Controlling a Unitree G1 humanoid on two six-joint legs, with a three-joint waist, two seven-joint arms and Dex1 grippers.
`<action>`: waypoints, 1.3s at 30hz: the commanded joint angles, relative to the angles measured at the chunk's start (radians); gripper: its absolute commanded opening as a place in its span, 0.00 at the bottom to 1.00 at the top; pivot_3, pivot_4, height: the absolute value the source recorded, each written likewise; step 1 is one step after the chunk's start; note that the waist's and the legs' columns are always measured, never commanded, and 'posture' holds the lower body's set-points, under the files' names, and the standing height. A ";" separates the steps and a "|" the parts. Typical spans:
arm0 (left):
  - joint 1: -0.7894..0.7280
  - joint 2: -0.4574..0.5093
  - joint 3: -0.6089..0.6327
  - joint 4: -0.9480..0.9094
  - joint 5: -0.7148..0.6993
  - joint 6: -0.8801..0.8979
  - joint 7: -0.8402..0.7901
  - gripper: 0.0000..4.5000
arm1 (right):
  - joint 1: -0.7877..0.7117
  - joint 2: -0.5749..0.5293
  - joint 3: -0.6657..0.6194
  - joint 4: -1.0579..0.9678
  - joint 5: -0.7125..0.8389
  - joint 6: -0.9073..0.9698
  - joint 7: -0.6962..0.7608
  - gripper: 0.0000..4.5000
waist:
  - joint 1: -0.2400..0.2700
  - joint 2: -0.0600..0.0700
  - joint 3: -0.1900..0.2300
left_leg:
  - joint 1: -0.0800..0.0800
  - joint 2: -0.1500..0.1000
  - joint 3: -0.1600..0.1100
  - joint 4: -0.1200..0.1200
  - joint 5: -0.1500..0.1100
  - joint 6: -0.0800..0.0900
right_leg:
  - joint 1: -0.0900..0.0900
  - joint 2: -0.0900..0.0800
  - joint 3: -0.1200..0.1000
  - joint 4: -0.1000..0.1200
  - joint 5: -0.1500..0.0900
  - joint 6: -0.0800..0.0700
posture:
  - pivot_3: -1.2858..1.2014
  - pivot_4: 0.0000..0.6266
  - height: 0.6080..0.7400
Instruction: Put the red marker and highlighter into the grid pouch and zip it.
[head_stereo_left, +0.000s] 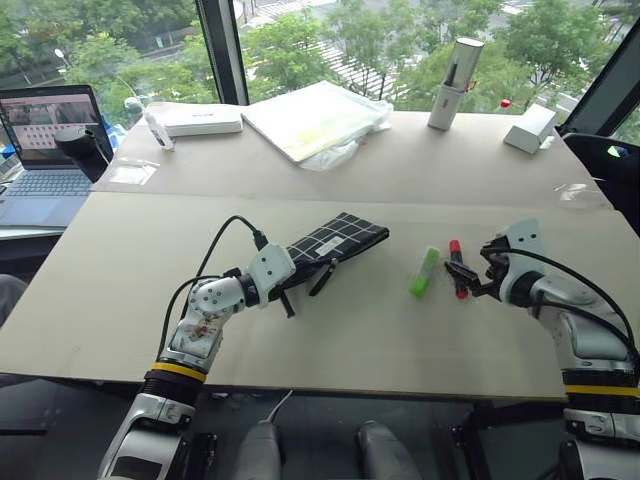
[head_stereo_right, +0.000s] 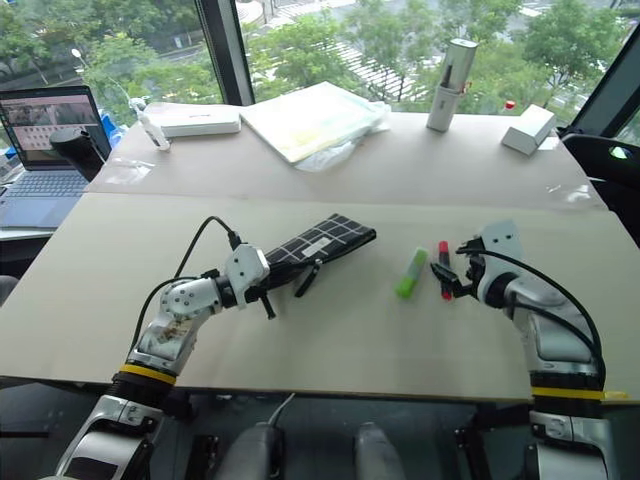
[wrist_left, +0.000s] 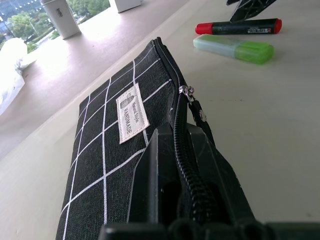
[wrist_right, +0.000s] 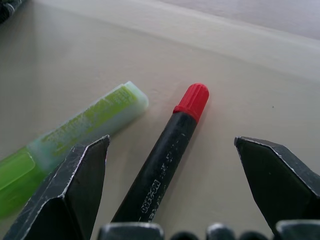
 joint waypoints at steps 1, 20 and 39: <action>-0.011 0.002 0.003 -0.018 -0.003 -0.024 0.003 0.00 | 0.006 -0.002 -0.010 -0.021 0.001 0.004 -0.016 0.99 | 0.000 0.000 0.000 | 0.000 0.000 0.000 0.000 0.000 0.000 | 0.000 0.000 0.000 0.000 0.000 0.000 | 0.52 0.24 1.00; -0.026 0.021 0.028 0.004 -0.010 -0.042 0.009 0.00 | 0.054 0.005 -0.020 0.147 -0.021 -0.102 -0.039 0.22 | 0.002 -0.001 -0.001 | 0.009 0.000 -0.002 0.000 0.000 0.000 | 0.014 0.000 -0.001 -0.004 -0.001 0.001 | 0.52 0.24 1.00; -0.050 0.045 0.064 0.011 -0.102 -0.028 -0.088 0.00 | -0.127 -0.130 0.101 0.137 -0.095 -0.679 0.246 0.13 | -0.009 0.002 0.001 | 0.007 -0.003 -0.007 -0.001 0.000 0.000 | 0.014 0.000 -0.001 -0.006 -0.002 0.003 | 0.52 0.24 1.00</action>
